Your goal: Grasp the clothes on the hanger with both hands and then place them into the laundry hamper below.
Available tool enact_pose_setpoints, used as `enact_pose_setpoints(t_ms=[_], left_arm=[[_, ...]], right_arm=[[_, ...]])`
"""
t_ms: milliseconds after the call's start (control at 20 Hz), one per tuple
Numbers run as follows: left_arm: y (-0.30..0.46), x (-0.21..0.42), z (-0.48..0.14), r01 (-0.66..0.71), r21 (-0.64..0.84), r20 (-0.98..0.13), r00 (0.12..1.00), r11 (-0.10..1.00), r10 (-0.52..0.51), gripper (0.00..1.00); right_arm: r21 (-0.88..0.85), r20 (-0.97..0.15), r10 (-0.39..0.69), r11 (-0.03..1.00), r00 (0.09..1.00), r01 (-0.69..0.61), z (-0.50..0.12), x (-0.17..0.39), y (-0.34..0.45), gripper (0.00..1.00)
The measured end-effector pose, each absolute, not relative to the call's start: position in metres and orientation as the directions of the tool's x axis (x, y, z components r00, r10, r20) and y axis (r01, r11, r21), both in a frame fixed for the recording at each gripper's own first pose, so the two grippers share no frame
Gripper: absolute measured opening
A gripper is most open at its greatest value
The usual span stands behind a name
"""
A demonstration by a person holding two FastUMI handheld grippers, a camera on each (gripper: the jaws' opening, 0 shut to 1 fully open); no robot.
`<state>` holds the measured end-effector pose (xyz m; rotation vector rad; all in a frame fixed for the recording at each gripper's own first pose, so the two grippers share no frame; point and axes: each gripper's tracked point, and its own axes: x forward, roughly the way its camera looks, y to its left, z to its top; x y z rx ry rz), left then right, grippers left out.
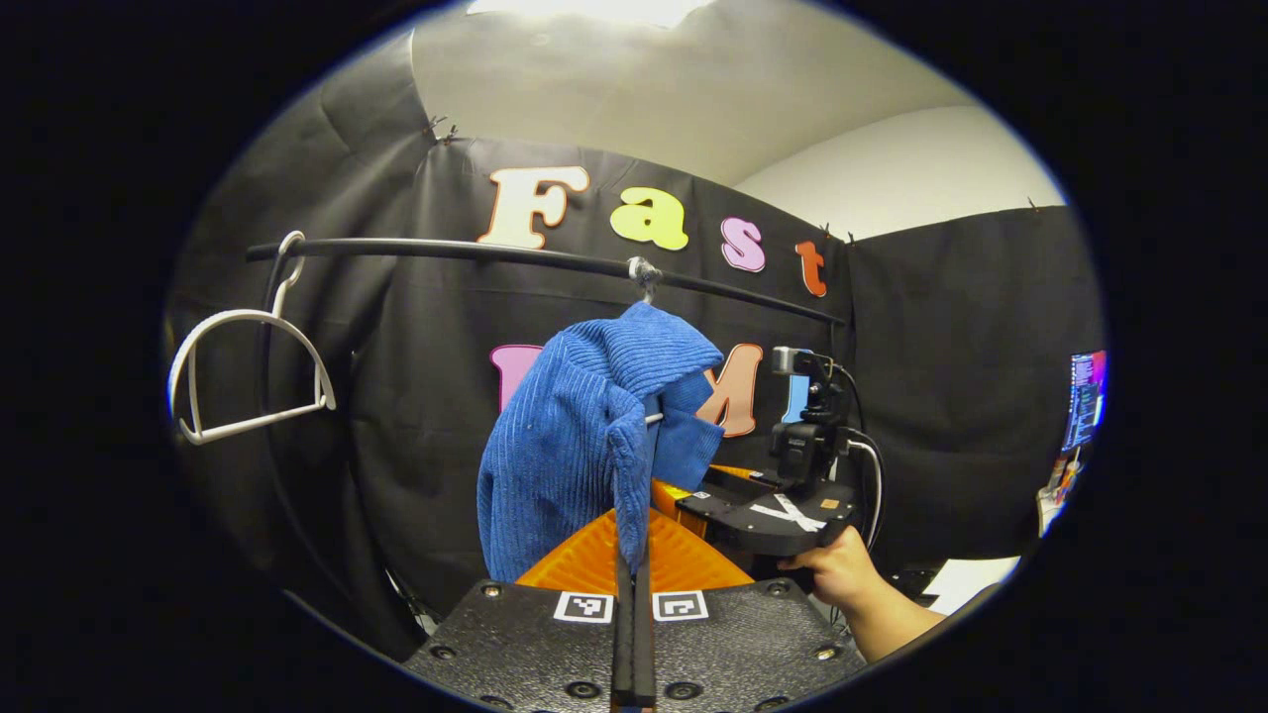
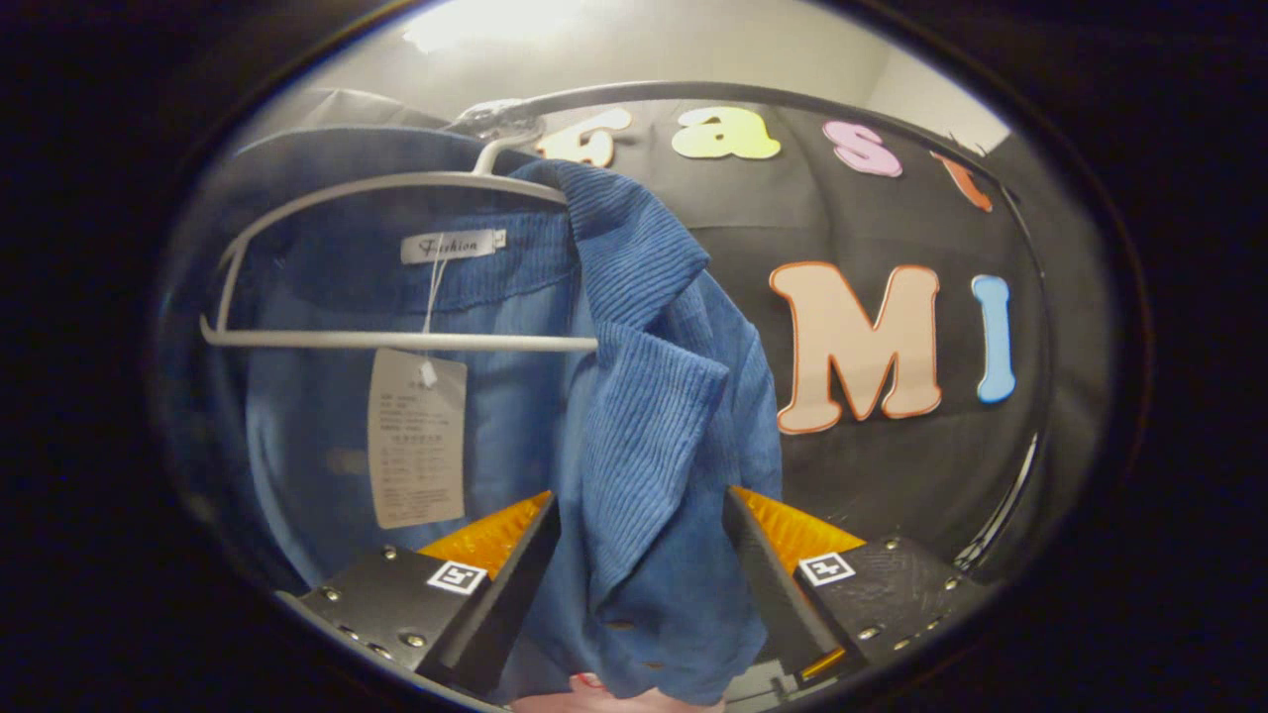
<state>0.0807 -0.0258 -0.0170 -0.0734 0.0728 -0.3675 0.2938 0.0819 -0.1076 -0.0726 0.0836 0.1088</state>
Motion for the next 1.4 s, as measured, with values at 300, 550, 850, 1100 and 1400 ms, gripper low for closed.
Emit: enact_pose_setpoints(t_ms=[300, 550, 850, 1100, 1400], left_arm=[[-0.033, 0.107, -0.044, 0.300, -0.020, -0.088, 0.950, 0.954, -0.301, 0.17], [-0.021, 0.146, -0.064, 0.119, 0.121, -0.105, 0.989, 0.985, -0.107, 0.47], [-0.021, 0.155, -0.069, 0.116, 0.035, -0.089, 0.990, 0.993, -0.112, 0.01], [-0.030, 0.118, -0.043, 0.313, -0.076, -0.072, 0.945, 0.947, -0.319, 0.00], [-0.003, 0.078, -0.010, 0.406, -0.067, -0.017, 0.913, 0.912, -0.407, 0.00]], right_arm=[[-0.084, -0.045, 0.031, 0.996, 0.998, -0.034, -0.103, 0.321, 0.071, 0.86], [-0.025, -0.026, -0.051, 0.998, 0.998, 0.050, -0.098, 0.328, 0.048, 0.70], [0.048, -0.079, -0.073, 0.996, 0.994, 0.076, -0.108, 0.349, 0.042, 0.41], [0.071, -0.074, -0.023, 0.997, 0.997, 0.028, -0.108, 0.345, 0.048, 0.02], [-0.105, 0.000, -0.122, 0.987, 0.993, 0.121, -0.091, 0.307, 0.033, 0.00]])
